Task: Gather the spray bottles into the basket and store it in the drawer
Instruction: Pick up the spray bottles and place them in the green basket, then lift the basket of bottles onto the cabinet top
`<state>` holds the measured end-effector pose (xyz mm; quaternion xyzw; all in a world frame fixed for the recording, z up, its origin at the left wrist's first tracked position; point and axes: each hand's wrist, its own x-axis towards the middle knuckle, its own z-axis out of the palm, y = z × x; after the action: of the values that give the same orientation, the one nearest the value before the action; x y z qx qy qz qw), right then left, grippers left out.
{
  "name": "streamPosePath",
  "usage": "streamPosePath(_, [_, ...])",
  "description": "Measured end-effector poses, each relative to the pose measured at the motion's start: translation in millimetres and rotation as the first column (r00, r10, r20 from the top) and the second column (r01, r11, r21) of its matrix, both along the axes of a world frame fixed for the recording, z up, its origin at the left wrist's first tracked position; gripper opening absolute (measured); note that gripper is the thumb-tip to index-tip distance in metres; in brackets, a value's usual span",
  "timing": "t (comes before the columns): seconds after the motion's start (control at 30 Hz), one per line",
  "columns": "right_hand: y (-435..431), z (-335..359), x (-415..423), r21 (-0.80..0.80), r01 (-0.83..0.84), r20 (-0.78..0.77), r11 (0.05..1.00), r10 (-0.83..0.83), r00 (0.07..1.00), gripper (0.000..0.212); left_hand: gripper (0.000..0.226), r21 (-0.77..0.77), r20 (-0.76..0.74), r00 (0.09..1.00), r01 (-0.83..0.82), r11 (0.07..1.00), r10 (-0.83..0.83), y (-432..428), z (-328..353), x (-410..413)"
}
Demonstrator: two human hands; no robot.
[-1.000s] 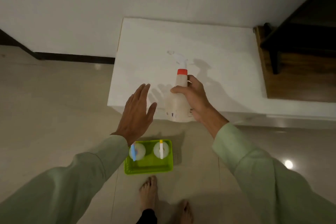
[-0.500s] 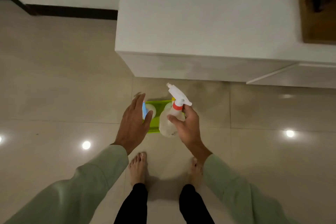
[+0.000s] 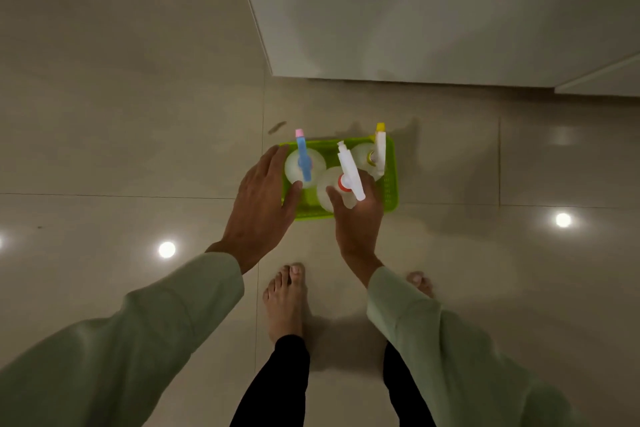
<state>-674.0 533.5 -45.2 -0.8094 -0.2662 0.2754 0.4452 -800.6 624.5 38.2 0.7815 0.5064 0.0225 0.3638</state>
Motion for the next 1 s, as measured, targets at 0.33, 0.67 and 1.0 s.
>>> streamPosePath(0.33, [-4.2, -64.6, -6.1, -0.19, -0.056, 0.246, 0.98, 0.103, 0.964, 0.028, 0.057, -0.025, -0.012, 1.0, -0.018, 1.0, 0.018, -3.7, -51.8, -9.0])
streamPosePath(0.67, [-4.6, -61.4, -2.1, -0.217, 0.004, 0.261, 0.976, 0.054, 0.964, 0.03, 0.057, -0.022, 0.015, 1.0, -0.026, 0.999, 0.026, -6.8, -67.8, 2.4])
streamPosePath(1.0, [-30.5, -51.7, 13.7, -0.244, -0.139, 0.002, 0.96, 0.144, 0.99, 0.085, 0.055, -0.064, 0.131, 0.973, -0.182, 0.981, 0.189, -4.4, -75.2, 18.2])
